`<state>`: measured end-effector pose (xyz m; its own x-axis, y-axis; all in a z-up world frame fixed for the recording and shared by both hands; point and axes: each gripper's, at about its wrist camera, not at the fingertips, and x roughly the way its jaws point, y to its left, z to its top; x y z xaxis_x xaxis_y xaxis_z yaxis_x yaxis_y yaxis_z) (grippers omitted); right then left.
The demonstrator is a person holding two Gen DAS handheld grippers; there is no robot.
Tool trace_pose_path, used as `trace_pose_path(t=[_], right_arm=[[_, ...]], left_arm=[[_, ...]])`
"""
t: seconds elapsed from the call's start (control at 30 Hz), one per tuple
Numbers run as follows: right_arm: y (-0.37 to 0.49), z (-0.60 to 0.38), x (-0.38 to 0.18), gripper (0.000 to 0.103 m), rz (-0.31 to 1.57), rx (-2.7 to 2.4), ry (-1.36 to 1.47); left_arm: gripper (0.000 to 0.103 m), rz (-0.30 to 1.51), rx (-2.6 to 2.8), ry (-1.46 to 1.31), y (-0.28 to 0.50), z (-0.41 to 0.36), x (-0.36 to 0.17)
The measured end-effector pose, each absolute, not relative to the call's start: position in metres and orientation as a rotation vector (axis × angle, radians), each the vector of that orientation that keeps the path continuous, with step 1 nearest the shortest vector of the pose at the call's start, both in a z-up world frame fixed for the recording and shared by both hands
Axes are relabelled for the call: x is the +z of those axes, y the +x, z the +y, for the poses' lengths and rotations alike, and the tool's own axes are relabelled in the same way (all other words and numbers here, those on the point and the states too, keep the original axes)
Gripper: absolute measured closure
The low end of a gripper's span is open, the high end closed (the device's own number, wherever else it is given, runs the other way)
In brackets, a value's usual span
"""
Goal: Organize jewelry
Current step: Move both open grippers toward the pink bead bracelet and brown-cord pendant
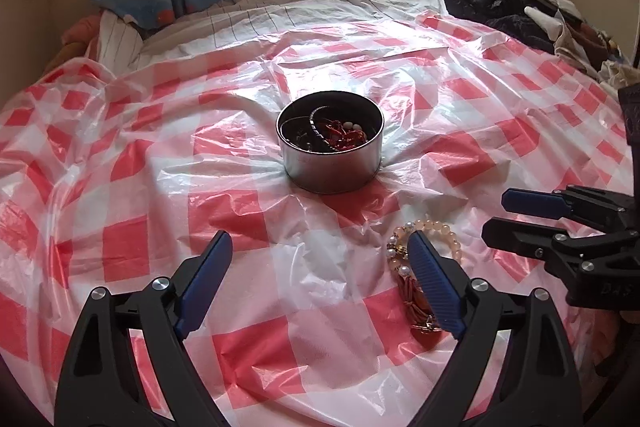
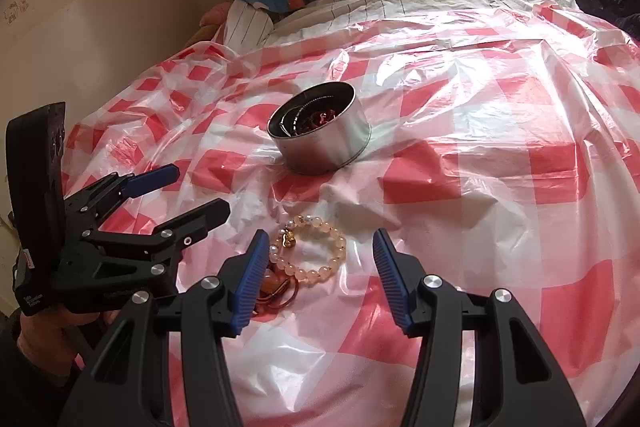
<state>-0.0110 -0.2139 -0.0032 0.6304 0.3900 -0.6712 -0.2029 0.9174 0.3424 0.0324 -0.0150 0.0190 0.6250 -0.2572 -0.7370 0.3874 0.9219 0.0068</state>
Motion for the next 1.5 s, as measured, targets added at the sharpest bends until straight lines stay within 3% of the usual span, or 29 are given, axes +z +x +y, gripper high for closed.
trace_pose_path(t=[0.27,1.27,1.5], right_arm=[[-0.009,-0.22,-0.007,0.048,0.853,0.315,0.241],[0.019,-0.177,-0.03,0.04,0.87,0.224,0.002],[0.023,-0.172,-0.038,0.034,0.9,0.198,-0.049]], left_arm=[[0.018,0.835,-0.305,0.046,0.047,0.017,0.019],[0.011,0.805,-0.312,0.243,0.033,-0.017,0.02],[0.009,0.785,-0.309,0.289,0.029,-0.022,0.024]])
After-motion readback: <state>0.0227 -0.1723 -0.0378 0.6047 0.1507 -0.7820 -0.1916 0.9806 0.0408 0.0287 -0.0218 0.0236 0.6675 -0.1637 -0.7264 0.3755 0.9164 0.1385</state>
